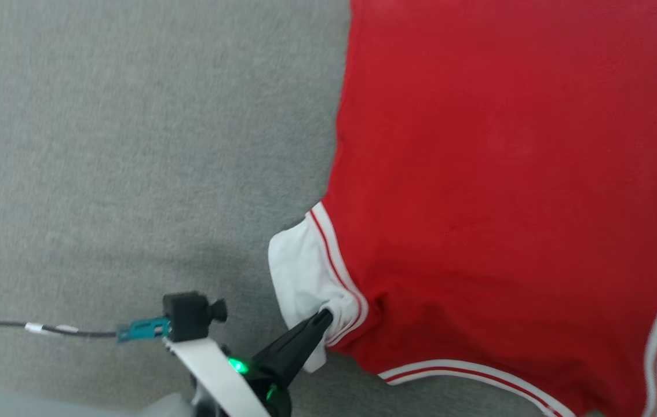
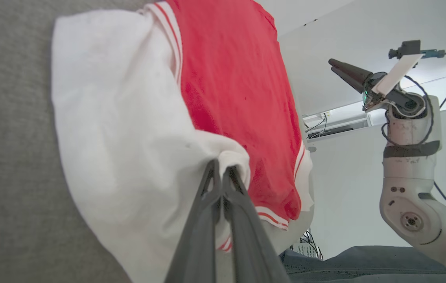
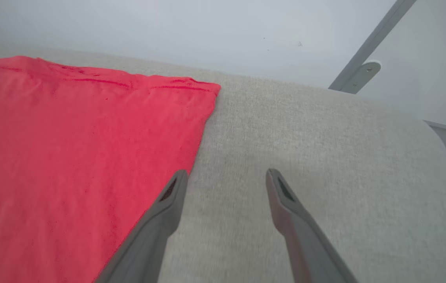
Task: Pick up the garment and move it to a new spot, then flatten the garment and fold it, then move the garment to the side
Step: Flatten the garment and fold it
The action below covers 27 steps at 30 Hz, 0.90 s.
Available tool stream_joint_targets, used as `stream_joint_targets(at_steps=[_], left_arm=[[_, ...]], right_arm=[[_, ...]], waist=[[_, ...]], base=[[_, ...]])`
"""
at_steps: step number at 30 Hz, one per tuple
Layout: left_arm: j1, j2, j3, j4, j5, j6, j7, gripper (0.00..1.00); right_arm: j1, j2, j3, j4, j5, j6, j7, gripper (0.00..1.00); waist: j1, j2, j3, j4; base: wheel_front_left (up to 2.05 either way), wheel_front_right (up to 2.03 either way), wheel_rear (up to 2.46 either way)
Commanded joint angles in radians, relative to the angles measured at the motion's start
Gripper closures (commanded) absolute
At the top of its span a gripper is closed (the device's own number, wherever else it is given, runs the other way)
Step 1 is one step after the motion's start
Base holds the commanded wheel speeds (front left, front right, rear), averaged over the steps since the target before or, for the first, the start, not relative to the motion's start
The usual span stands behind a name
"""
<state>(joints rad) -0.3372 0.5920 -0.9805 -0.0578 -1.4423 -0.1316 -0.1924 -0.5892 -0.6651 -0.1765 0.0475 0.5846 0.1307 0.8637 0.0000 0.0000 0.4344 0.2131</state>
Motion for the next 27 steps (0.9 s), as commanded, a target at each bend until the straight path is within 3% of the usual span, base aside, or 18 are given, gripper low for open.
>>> stream_joint_targets(at_steps=[1, 11, 18, 19, 20, 21, 27], left_arm=[[-0.039, -0.017, -0.004, -0.002, 0.009, 0.002, -0.01, 1.0], [-0.099, -0.047, -0.052, -0.003, 0.013, 0.002, -0.035, 1.0], [-0.144, -0.056, -0.078, 0.0, 0.009, 0.002, -0.05, 1.0], [-0.15, -0.056, -0.083, -0.001, 0.008, 0.002, -0.052, 1.0], [-0.156, -0.054, -0.087, -0.002, 0.005, 0.002, -0.054, 1.0], [-0.161, -0.052, -0.088, -0.003, 0.003, 0.002, -0.056, 1.0], [-0.163, -0.032, -0.078, 0.005, -0.004, 0.002, -0.066, 1.0]], right_arm=[[-0.124, 0.01, 0.046, 0.099, -0.073, 0.0, 0.012, 0.0], [-0.458, 0.024, 0.124, 0.427, -0.244, 0.0, 0.082, 0.0], [-0.547, 0.065, 0.147, 0.6, -0.296, 0.0, 0.113, 0.0], [-0.548, 0.066, 0.153, 0.615, -0.3, 0.0, 0.116, 0.09], [-0.55, 0.069, 0.163, 0.627, -0.299, 0.0, 0.12, 0.66], [-0.554, 0.072, 0.168, 0.635, -0.294, 0.0, 0.117, 1.0], [-0.58, 0.078, 0.199, 0.63, -0.248, 0.0, 0.056, 1.0]], waist=[[0.0, 0.0, 0.072, 0.052], [0.0, 0.0, 0.143, 0.117], [0.0, 0.0, 0.171, 0.129], [0.0, 0.0, 0.173, 0.129], [0.0, 0.0, 0.173, 0.128], [0.0, 0.0, 0.173, 0.127], [0.0, 0.0, 0.14, 0.09]], base=[[0.0, 0.0, 0.0], [0.0, 0.0, 0.0], [0.0, 0.0, 0.0], [0.0, 0.0, 0.0], [0.0, 0.0, 0.0], [0.0, 0.0, 0.0], [0.0, 0.0, 0.0]])
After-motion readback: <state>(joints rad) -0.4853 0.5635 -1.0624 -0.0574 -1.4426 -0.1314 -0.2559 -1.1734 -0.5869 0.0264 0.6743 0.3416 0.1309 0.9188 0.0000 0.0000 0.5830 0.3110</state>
